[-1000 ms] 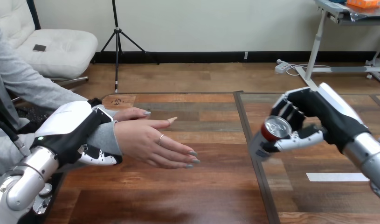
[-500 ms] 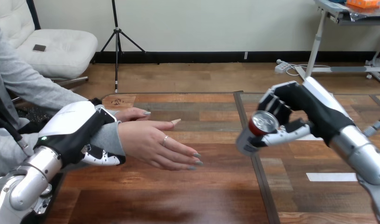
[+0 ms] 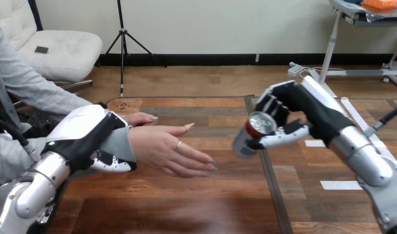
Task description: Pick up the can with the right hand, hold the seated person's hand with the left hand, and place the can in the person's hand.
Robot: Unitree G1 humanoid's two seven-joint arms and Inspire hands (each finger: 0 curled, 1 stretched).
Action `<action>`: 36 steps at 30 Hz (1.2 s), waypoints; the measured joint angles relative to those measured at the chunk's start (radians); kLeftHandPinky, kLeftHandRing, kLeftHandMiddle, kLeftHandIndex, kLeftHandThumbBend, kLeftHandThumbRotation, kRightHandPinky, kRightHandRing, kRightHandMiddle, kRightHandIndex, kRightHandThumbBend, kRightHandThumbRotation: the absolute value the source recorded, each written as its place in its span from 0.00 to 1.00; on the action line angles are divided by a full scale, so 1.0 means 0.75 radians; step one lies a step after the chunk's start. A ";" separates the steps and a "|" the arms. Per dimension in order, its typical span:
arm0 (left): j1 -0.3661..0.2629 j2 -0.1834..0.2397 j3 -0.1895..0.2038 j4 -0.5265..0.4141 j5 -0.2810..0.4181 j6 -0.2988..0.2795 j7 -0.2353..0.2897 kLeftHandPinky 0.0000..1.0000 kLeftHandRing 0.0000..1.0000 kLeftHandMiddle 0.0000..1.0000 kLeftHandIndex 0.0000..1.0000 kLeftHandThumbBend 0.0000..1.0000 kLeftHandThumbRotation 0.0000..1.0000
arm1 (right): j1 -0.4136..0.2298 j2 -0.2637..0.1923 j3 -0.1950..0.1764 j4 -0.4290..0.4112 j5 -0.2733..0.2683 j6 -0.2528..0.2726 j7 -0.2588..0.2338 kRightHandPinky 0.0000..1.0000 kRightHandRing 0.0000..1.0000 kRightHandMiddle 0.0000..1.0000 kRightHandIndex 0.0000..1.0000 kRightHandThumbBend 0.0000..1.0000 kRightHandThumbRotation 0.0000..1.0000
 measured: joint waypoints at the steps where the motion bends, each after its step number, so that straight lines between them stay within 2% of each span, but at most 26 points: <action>1: -0.002 -0.004 0.000 0.000 0.001 0.000 0.000 0.10 0.15 0.21 0.24 0.61 0.00 | -0.004 0.004 0.003 0.002 0.000 -0.001 0.000 0.31 0.34 0.39 0.41 0.80 0.00; 12: -0.022 -0.039 0.000 -0.002 0.003 0.007 0.000 0.10 0.15 0.22 0.25 0.59 0.00 | -0.039 0.048 0.030 0.014 -0.022 -0.002 -0.015 0.30 0.33 0.38 0.41 0.81 0.00; 23: -0.027 -0.076 0.000 -0.033 0.004 0.059 0.000 0.11 0.17 0.24 0.28 0.59 0.00 | -0.060 0.091 0.052 0.026 -0.027 -0.002 -0.027 0.26 0.29 0.35 0.41 0.81 0.00; 29: -0.027 -0.094 0.000 -0.041 0.004 0.067 0.000 0.11 0.16 0.23 0.26 0.61 0.00 | -0.063 0.115 0.058 0.030 -0.027 -0.002 -0.028 0.23 0.26 0.33 0.41 0.81 0.00; 36: -0.028 -0.106 0.000 -0.041 0.004 0.067 0.000 0.11 0.15 0.22 0.24 0.62 0.00 | -0.070 0.143 0.064 0.043 -0.027 -0.002 -0.031 0.25 0.28 0.34 0.41 0.82 0.00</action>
